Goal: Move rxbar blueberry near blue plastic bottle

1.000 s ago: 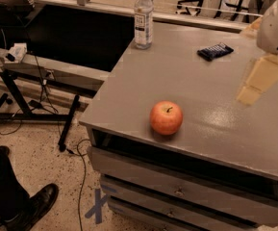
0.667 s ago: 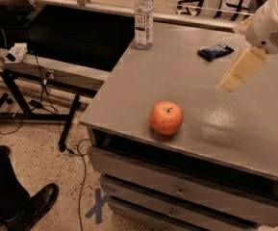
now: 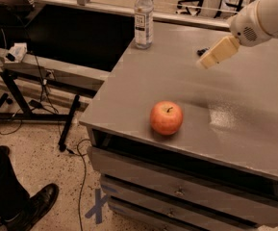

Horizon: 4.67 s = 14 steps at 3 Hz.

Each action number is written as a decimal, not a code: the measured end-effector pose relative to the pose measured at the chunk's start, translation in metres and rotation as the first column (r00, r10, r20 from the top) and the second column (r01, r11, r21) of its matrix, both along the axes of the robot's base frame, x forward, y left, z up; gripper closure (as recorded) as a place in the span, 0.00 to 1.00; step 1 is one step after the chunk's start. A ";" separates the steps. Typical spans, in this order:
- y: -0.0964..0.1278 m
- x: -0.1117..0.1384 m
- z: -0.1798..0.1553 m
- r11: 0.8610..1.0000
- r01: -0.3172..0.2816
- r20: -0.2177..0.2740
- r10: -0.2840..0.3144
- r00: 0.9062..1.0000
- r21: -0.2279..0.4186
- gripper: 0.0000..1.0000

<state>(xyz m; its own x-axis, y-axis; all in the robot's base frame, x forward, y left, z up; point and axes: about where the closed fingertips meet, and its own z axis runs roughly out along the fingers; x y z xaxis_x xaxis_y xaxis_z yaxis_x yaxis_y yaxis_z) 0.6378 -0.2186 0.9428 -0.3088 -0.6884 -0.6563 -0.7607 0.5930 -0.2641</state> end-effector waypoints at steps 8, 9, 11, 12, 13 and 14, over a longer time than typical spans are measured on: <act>-0.118 0.145 -0.102 0.873 0.403 -0.019 -0.414 0.910 0.275 0.00; -0.111 0.152 -0.105 0.866 0.394 -0.040 -0.402 0.915 0.307 0.00; -0.109 0.149 -0.117 0.862 0.396 -0.066 -0.396 0.916 0.316 0.42; -0.109 0.147 -0.115 0.864 0.390 -0.063 -0.391 0.918 0.320 0.64; -0.109 0.147 -0.112 0.864 0.390 -0.063 -0.391 0.918 0.320 0.88; -0.109 0.147 -0.109 0.864 0.389 -0.063 -0.391 0.918 0.320 1.00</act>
Offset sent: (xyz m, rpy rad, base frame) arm 0.0384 -0.0130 -0.0026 0.0493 -0.0562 -0.0970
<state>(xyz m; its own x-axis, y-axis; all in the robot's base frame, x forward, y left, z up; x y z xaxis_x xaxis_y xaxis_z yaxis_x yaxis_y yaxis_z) 0.7852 -0.3271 0.8335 -0.5053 -0.2648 -0.8214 -0.4491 0.8934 -0.0117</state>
